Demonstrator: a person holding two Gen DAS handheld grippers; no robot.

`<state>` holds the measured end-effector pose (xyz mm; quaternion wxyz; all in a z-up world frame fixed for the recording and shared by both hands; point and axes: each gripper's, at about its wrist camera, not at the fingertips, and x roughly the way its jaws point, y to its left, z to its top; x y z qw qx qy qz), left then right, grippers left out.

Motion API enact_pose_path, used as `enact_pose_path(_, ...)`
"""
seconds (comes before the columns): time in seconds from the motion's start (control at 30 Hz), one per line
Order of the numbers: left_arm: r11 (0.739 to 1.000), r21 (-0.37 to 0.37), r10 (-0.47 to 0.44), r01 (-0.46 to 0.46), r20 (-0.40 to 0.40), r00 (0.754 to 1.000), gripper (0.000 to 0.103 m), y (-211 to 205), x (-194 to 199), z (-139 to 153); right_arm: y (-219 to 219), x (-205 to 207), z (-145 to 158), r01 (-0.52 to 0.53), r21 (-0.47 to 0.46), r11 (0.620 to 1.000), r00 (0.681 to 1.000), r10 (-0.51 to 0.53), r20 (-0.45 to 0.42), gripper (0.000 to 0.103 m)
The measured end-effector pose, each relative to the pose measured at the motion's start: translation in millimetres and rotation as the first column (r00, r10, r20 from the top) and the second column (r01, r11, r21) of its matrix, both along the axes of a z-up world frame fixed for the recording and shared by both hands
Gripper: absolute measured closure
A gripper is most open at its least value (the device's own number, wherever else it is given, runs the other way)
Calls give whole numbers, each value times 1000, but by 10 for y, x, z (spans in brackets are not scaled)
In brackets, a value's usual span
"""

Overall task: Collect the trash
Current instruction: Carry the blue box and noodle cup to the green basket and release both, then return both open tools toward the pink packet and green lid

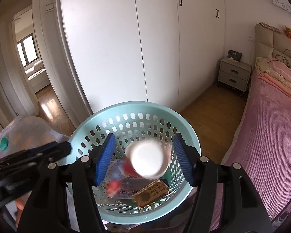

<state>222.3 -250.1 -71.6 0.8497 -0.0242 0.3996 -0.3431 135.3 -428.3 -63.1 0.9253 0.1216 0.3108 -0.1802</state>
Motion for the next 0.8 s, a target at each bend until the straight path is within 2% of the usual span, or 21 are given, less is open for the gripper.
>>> enact_pose_path(0.33,996,-62,64,-62,29,998,60,424,-152,263,161,-114,207,-20,-11,1000,999,21,47,44)
enact_pose_path(0.5,992,-79,108,-103,59,992,60,747,-259,376,408,-133,330,-74,-32,997,995,76,72,44)
enact_pose_path(0.63,983,-94,165,-158,72,984,60,1158,-327,466,705,-103,416,-138,-47,989,986,142,89,44)
enact_pose_path(0.73,970,-84,234,-227,97,967,46,1511,-375,519,917,-53,454,-197,-35,980,975,199,102,44)
enact_pose_path(0.8,958,-81,281,-274,108,954,42,1764,-406,545,1048,-6,465,-233,-22,972,966,234,108,44)
